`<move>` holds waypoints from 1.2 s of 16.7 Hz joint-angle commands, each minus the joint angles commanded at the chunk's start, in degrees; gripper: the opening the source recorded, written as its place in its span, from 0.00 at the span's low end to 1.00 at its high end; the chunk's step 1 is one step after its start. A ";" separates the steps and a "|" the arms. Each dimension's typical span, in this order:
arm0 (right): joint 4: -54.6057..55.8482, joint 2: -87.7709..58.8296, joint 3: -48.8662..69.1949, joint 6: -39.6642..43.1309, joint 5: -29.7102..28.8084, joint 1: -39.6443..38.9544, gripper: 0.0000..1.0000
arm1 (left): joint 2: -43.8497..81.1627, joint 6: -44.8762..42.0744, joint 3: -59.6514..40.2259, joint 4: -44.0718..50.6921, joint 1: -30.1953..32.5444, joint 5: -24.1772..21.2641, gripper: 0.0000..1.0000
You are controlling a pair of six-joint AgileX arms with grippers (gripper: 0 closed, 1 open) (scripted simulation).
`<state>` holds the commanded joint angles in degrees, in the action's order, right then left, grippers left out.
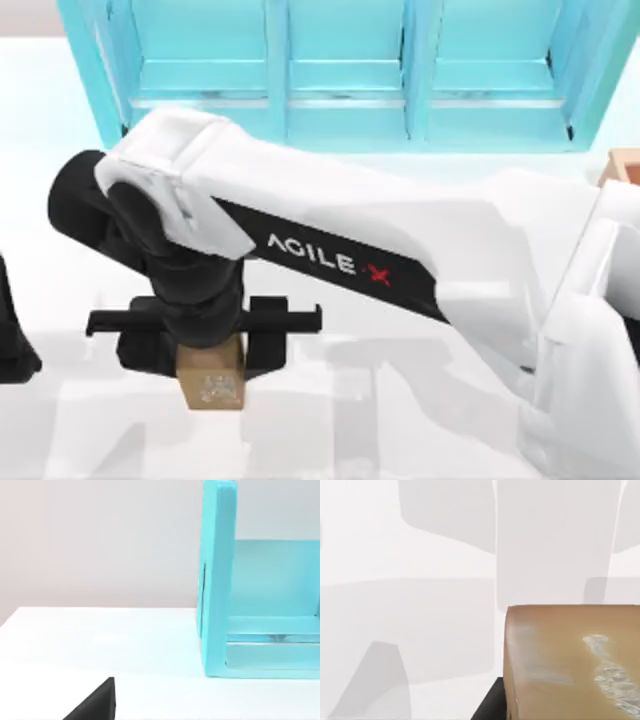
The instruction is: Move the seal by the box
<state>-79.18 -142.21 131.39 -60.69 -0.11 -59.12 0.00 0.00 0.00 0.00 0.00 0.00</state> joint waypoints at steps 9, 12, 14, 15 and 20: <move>-1.35 1.60 -0.10 2.99 0.14 3.01 0.00 | 0.00 0.00 0.00 0.00 0.00 0.00 1.00; -2.30 4.34 -1.86 9.57 0.09 9.53 0.00 | 0.00 0.00 0.00 0.00 0.00 0.00 1.00; -2.88 5.89 -2.71 14.31 0.09 14.25 0.00 | 0.00 0.00 0.00 0.00 0.00 0.00 1.00; -3.20 6.68 -3.23 16.20 0.08 16.16 0.00 | 0.00 0.00 0.00 0.00 0.00 0.00 1.00; -4.81 10.59 -5.71 25.94 0.07 25.95 0.00 | 0.00 0.00 0.00 0.00 0.00 0.00 1.00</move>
<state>-83.99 -131.61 125.68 -34.75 -0.04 -33.17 0.00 0.00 0.00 0.00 0.00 0.00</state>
